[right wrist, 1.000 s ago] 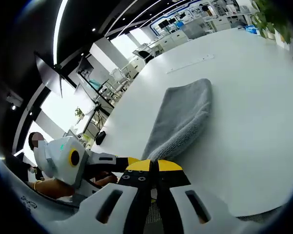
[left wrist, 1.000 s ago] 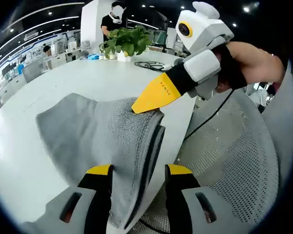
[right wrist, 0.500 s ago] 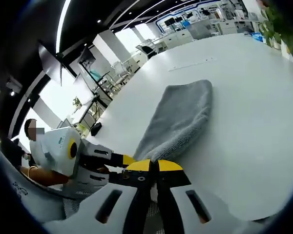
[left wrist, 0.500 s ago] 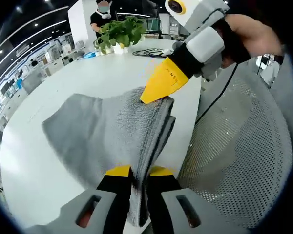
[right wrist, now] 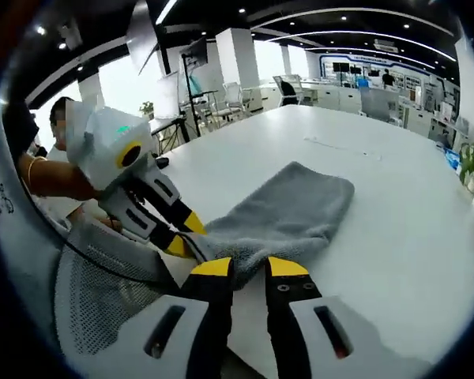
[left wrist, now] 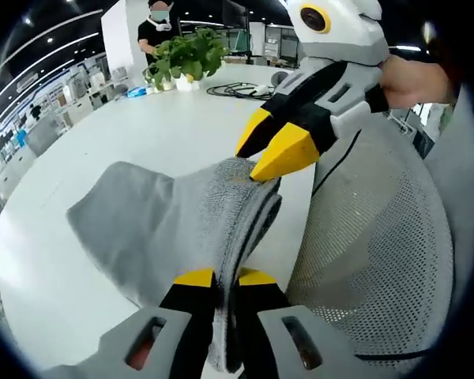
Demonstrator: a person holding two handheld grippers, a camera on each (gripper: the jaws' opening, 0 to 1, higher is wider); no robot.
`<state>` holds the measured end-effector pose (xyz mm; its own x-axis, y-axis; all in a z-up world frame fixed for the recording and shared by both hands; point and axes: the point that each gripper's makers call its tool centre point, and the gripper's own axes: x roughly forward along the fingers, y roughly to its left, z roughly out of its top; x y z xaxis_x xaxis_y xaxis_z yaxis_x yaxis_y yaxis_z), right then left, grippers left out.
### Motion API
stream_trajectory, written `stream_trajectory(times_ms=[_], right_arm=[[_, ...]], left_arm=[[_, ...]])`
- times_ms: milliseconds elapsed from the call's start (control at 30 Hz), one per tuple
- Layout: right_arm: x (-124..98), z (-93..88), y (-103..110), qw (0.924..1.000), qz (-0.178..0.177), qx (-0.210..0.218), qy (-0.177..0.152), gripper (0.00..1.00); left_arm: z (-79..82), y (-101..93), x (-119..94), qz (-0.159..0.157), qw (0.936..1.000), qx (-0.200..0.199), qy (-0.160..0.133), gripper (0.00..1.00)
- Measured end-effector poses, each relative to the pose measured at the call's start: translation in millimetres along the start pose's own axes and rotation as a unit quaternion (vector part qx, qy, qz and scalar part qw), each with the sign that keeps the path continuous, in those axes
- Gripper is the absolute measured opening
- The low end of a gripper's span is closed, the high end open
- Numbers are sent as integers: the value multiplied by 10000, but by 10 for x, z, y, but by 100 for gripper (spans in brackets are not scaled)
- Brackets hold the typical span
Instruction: Fold the towel on the table until its edges align and the towel forms a compact rectangular stack.
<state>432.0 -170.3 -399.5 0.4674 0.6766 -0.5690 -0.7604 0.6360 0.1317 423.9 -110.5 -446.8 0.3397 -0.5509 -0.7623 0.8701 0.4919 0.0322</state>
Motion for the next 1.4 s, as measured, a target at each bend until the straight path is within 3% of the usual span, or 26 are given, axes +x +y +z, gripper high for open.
stream_trajectory(times_ms=[33,100,167,267,367,567,667,800,967,1167,1300,1333,1400], right_arm=[[-13,49,47,9997,175,-115,-123,17],[-42,78,62,9993,189,-278,-171,22],[-59,109,94,9964,263,-782,-214,28],[-20,65,195,9942,468,-956,-144,35],[32,18,244,9888,463,-1415,39,37],[245,29,397,9874,640,-1443,63,36],[340,-51,360,9799,564,-1866,422,33],[408,-58,322,9779,455,-1963,560,16],[432,-52,260,9790,438,-1912,552,11],[378,7,252,9920,496,-1047,506,3],[374,38,180,9945,466,-817,467,3],[366,66,179,9954,466,-724,425,3],[347,107,188,9961,480,-637,382,3]], left_arm=[[10,14,-4,-19,10000,-19,-15,7],[44,50,-25,-56,9999,-85,-64,7],[31,100,-11,-52,9999,-106,-71,7],[71,120,-18,-86,9997,-189,-109,7],[81,107,-11,-99,9998,-166,-95,7],[98,77,-6,-146,9998,-98,-65,7],[105,60,-3,-171,9998,-91,-64,7],[104,46,-12,-176,9998,20,-15,7],[120,43,-12,-187,9998,-76,-95,7],[89,32,-15,-178,9996,-25,-230,9],[131,36,-87,97,9977,313,-586,29],[108,36,-116,162,9971,438,-594,35],[57,40,-146,234,9968,521,-564,37]])
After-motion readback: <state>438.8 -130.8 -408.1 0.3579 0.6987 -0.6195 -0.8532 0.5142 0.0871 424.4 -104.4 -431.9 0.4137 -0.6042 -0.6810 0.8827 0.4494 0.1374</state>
